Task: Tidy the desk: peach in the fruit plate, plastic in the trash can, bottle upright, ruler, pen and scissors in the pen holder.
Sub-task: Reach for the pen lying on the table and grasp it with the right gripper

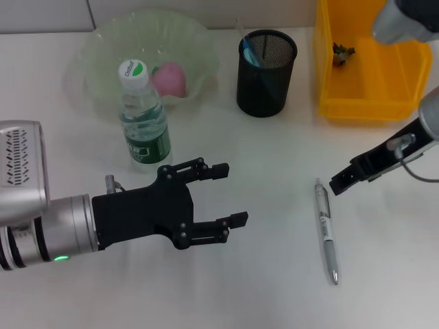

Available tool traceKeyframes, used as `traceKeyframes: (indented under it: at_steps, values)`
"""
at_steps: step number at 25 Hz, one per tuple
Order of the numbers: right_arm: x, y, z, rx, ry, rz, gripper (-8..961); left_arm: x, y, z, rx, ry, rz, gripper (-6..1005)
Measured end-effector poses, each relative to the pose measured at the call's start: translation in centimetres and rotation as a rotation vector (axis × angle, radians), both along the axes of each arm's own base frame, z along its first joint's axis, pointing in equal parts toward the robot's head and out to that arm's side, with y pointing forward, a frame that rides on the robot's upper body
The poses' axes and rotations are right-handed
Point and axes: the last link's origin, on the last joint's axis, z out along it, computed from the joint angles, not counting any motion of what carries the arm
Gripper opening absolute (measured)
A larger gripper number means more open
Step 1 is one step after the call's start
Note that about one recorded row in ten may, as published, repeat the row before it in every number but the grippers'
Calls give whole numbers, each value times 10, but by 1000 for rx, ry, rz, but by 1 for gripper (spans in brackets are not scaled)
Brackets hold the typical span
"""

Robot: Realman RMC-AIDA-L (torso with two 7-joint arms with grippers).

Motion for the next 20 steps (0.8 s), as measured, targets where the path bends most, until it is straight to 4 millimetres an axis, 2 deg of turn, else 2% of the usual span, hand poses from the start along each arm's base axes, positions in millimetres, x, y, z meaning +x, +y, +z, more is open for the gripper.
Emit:
traceKeyframes:
  at_steps: [9,20]
  values:
    - [10,11,-30,-48,-14,-41,664,0,0,0,5,4,-5,798]
    - [11,14,-43,-78,-34,-46,610,-2,-1,-1,5,6,-2,798]
